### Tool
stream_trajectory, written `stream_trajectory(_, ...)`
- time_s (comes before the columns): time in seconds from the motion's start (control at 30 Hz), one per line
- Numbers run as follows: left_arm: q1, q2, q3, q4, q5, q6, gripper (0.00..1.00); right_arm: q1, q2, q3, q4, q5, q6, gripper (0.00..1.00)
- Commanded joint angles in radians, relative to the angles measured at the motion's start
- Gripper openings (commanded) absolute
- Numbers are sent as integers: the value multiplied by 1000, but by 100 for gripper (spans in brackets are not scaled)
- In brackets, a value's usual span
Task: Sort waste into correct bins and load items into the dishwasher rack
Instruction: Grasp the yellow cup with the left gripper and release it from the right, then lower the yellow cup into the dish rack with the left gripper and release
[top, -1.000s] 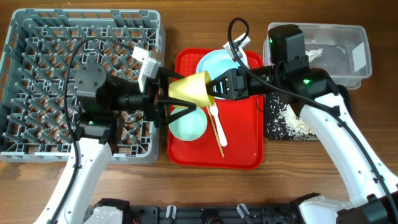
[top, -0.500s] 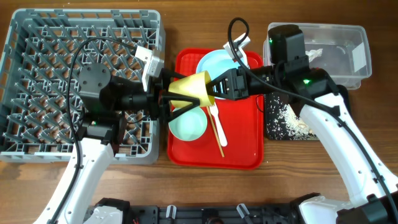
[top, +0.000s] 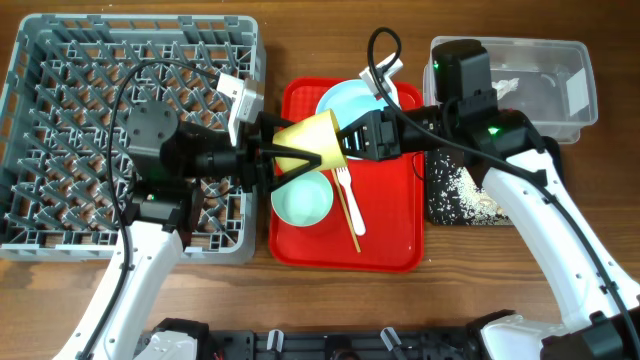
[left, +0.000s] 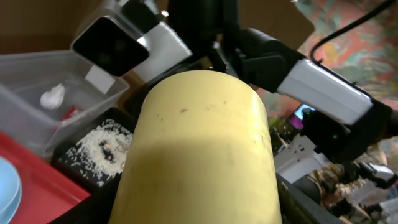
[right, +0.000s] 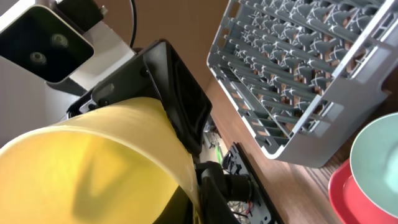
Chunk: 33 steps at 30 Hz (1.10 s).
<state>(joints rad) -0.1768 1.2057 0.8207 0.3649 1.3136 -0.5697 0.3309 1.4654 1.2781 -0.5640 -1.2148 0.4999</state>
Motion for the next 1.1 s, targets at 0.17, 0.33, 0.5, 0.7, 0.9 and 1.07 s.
stream_trajectory(0.17,56,21,11,-271,-192,204,57,1,10,5,-16,140,32,31)
stream_trajectory(0.33,134,21,11,-484,-366,282,44,-12,10,5,-87,419,30,34)
stream_trajectory(0.5,235,14,12,-648,-496,294,27,-47,7,6,-148,561,9,36)
stream_trajectory(0.7,369,-36,75,-918,-735,301,23,-77,-26,7,-250,697,-57,36)
stream_trajectory(0.9,429,-41,267,-1234,-1034,301,23,-84,-70,7,-341,868,-108,39)
stream_trajectory(1.07,429,-41,319,-1329,-1160,301,23,-84,-69,6,-369,891,-109,40)
